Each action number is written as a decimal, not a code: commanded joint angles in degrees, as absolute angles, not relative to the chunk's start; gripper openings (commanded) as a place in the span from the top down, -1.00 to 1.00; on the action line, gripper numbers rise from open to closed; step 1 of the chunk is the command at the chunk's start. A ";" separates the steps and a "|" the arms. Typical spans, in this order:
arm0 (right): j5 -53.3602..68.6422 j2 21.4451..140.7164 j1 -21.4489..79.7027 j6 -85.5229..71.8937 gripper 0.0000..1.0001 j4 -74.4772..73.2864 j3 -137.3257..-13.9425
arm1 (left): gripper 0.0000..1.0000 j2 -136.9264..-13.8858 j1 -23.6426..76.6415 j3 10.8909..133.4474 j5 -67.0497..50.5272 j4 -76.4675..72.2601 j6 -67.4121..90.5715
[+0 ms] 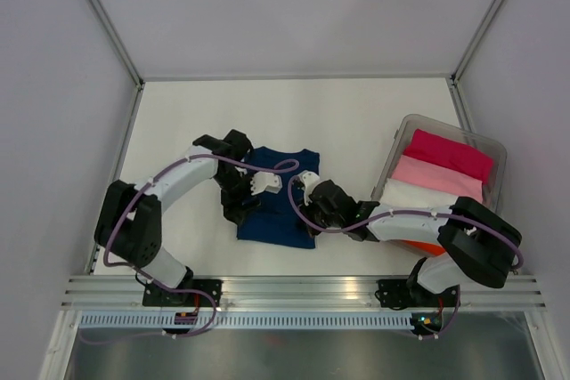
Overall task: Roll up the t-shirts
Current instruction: Roll the tshirt
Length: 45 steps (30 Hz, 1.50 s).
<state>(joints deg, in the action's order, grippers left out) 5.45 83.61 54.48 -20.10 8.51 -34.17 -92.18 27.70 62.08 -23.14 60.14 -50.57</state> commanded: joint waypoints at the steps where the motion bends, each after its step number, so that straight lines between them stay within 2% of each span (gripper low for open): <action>1: 3.69 83.94 53.62 -23.73 0.99 8.53 -35.59 | -0.47 -85.01 27.16 65.74 -26.54 66.43 -59.21; 8: 3.78 85.69 53.53 -23.99 0.99 7.73 -37.35 | -0.48 -78.42 25.31 66.01 -29.96 71.37 -66.09; 15: 4.57 85.69 53.00 -25.75 0.99 7.73 -37.62 | -0.48 -63.67 31.81 53.74 -25.93 51.96 -55.55; 20: 7.29 86.22 51.16 -27.16 0.99 9.14 -36.83 | -0.53 -55.47 42.26 40.71 -15.31 40.45 -55.72; 23: 7.56 86.48 50.98 -27.25 0.99 9.40 -36.48 | -0.59 -55.10 43.59 36.05 -13.80 36.41 -54.23; 26: 7.91 86.84 50.89 -26.81 0.99 9.58 -36.04 | -0.59 -57.47 44.38 36.47 -13.80 35.34 -53.52; 38: 8.88 84.73 50.36 -25.40 0.97 10.19 -36.04 | -0.49 -68.46 44.56 34.19 -10.46 31.99 -53.35; 42: 10.63 80.18 50.27 -23.47 0.85 12.21 -34.37 | -0.46 -70.30 44.56 33.66 -11.16 31.82 -53.96; 45: 9.85 75.17 50.36 -18.21 0.39 10.38 -33.84 | -0.43 -71.80 44.47 34.54 -11.07 31.99 -52.48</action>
<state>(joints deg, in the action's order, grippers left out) 9.37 80.64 50.46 -23.38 9.06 -34.06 -70.24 44.38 34.30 -11.46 32.21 -55.33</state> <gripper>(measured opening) 0.271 0.721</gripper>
